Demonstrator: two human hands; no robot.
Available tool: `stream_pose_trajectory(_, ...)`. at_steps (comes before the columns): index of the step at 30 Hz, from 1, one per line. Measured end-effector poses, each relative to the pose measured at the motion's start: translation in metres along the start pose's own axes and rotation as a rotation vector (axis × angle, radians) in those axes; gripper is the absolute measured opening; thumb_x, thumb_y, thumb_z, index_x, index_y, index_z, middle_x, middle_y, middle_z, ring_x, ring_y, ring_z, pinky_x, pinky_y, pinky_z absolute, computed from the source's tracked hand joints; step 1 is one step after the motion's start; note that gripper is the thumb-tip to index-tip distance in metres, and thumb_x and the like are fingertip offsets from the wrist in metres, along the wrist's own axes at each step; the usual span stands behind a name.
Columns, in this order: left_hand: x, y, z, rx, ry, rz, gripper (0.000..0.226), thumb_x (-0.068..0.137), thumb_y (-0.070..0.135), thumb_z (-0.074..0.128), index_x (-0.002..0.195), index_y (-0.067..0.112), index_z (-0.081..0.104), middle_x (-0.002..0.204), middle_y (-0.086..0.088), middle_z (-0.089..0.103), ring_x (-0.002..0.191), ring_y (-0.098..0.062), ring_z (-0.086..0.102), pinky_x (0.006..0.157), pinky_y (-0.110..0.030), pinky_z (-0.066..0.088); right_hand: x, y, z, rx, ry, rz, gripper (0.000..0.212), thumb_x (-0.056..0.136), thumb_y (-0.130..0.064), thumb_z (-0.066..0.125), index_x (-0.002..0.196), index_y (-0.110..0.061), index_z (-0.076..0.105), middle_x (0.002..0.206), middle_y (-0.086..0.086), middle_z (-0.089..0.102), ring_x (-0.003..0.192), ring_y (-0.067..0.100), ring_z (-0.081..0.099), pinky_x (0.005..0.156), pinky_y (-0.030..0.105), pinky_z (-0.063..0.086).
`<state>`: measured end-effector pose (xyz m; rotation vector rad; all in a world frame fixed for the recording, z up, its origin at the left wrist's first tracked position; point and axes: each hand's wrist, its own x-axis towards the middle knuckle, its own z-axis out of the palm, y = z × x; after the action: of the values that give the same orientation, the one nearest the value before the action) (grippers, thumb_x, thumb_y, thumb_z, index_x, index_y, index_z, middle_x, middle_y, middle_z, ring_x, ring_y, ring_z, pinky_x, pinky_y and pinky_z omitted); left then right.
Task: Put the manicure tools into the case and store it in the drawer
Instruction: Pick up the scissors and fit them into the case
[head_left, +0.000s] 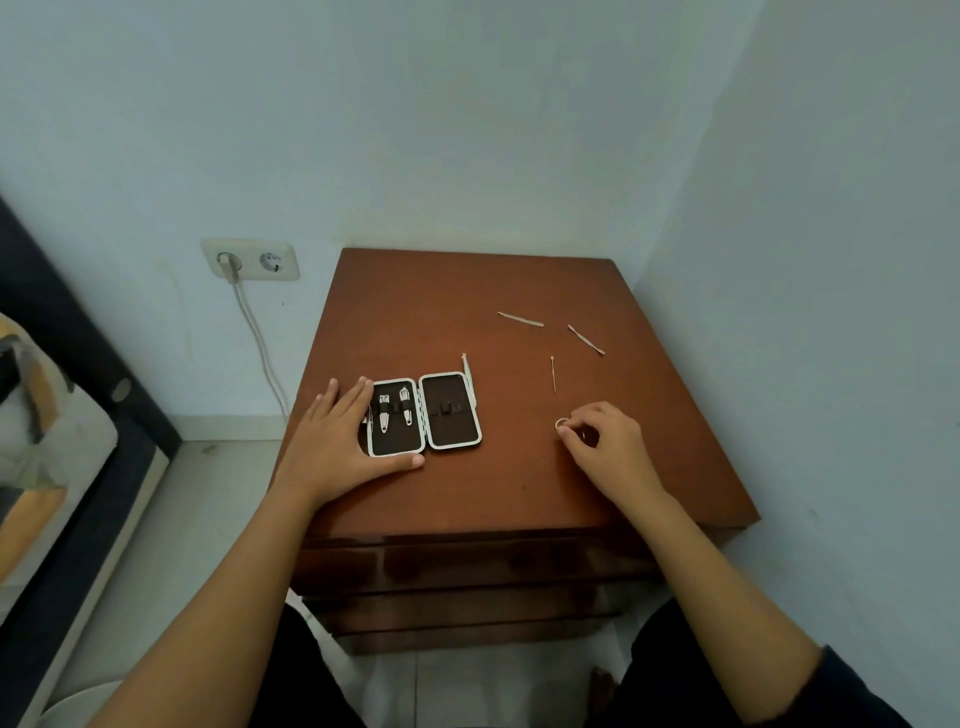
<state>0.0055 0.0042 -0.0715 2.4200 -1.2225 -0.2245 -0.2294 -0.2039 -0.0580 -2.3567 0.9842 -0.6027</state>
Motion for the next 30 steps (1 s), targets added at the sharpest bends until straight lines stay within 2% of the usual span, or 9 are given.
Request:
stream_pose_trajectory(2,0.000,0.000,0.000,-0.007,0.000,-0.004,0.129,0.045,0.094,0.041,0.149,0.023,0.012,0.157,0.009,0.013,0.145,-0.017,0.000,0.118,-0.037,0.003,0.002,0.002,-0.005,0.013,-0.013,-0.007,0.014,0.081,-0.018,0.068,0.073,-0.006,0.066,0.091,0.004,0.066,0.085,0.017,0.060,0.079,0.027,0.047)
stream_pose_trajectory(4,0.000,0.000,0.000,-0.003,0.003,-0.003,0.129,0.045,0.094,0.041,0.149,0.024,0.012,0.157,0.009,0.013,0.145,-0.017,0.000,0.118,-0.038,0.004,0.005,0.005,-0.010,0.008,-0.040,-0.021,0.012,0.079,-0.014,0.069,0.071,-0.009,0.062,0.088,0.003,0.065,0.084,0.016,0.060,0.080,0.030,0.050)
stream_pose_trajectory(6,0.000,-0.001,0.000,-0.006,0.006,-0.004,0.129,0.044,0.094,0.041,0.149,0.024,0.013,0.157,0.009,0.013,0.145,-0.017,0.000,0.118,-0.038,0.004,0.009,0.008,-0.015,0.012,-0.100,-0.043,0.009,0.081,-0.007,0.065,0.077,-0.014,0.060,0.089,0.000,0.063,0.090,0.017,0.061,0.087,0.030,0.051)
stream_pose_trajectory(10,0.000,-0.001,0.001,-0.007,0.021,-0.003,0.129,0.044,0.094,0.042,0.149,0.023,0.015,0.157,0.008,0.016,0.145,-0.018,0.003,0.118,-0.038,0.005,0.017,0.012,-0.018,0.051,-0.172,-0.084,0.024,0.082,0.010,0.053,0.094,-0.010,0.062,0.098,0.002,0.061,0.099,0.016,0.060,0.096,0.030,0.049)
stream_pose_trajectory(13,0.001,-0.001,0.001,-0.005,0.035,-0.009,0.128,0.044,0.093,0.044,0.148,0.023,0.018,0.156,0.007,0.019,0.145,-0.018,0.005,0.118,-0.038,0.007,0.016,0.014,-0.015,0.026,-0.083,-0.069,0.023,0.081,0.004,0.059,0.097,-0.013,0.061,0.102,0.000,0.057,0.095,0.014,0.056,0.085,0.025,0.047)
stream_pose_trajectory(15,0.001,-0.001,0.001,-0.003,0.041,-0.011,0.128,0.044,0.093,0.044,0.148,0.022,0.019,0.156,0.007,0.020,0.145,-0.018,0.006,0.118,-0.038,0.008,0.011,0.014,-0.013,0.029,0.032,0.020,0.014,0.081,-0.007,0.065,0.092,-0.014,0.061,0.101,-0.001,0.053,0.094,0.014,0.053,0.078,0.020,0.041)
stream_pose_trajectory(19,0.002,0.000,0.001,0.007,0.046,-0.014,0.129,0.044,0.094,0.043,0.148,0.022,0.019,0.156,0.007,0.021,0.145,-0.018,0.007,0.118,-0.039,0.008,0.001,0.014,-0.008,-0.079,0.186,0.185,0.014,0.078,-0.030,0.071,0.077,-0.018,0.062,0.094,-0.003,0.050,0.096,0.018,0.049,0.082,0.034,0.043)
stream_pose_trajectory(24,0.002,0.000,0.001,0.009,0.055,-0.012,0.129,0.043,0.094,0.042,0.148,0.022,0.020,0.156,0.007,0.021,0.145,-0.018,0.008,0.118,-0.039,0.009,0.006,0.009,-0.005,-0.139,0.129,0.234,0.008,0.081,-0.027,0.067,0.078,-0.019,0.069,0.103,0.001,0.053,0.104,0.022,0.046,0.083,0.035,0.033)
stream_pose_trajectory(30,0.003,-0.001,0.002,-0.013,0.057,-0.010,0.128,0.044,0.093,0.045,0.148,0.022,0.020,0.155,0.007,0.021,0.145,-0.016,0.007,0.118,-0.037,0.008,0.012,0.007,-0.004,-0.214,-0.003,0.242,0.011,0.089,-0.023,0.056,0.085,-0.017,0.065,0.109,0.005,0.052,0.110,0.026,0.044,0.089,0.040,0.036)
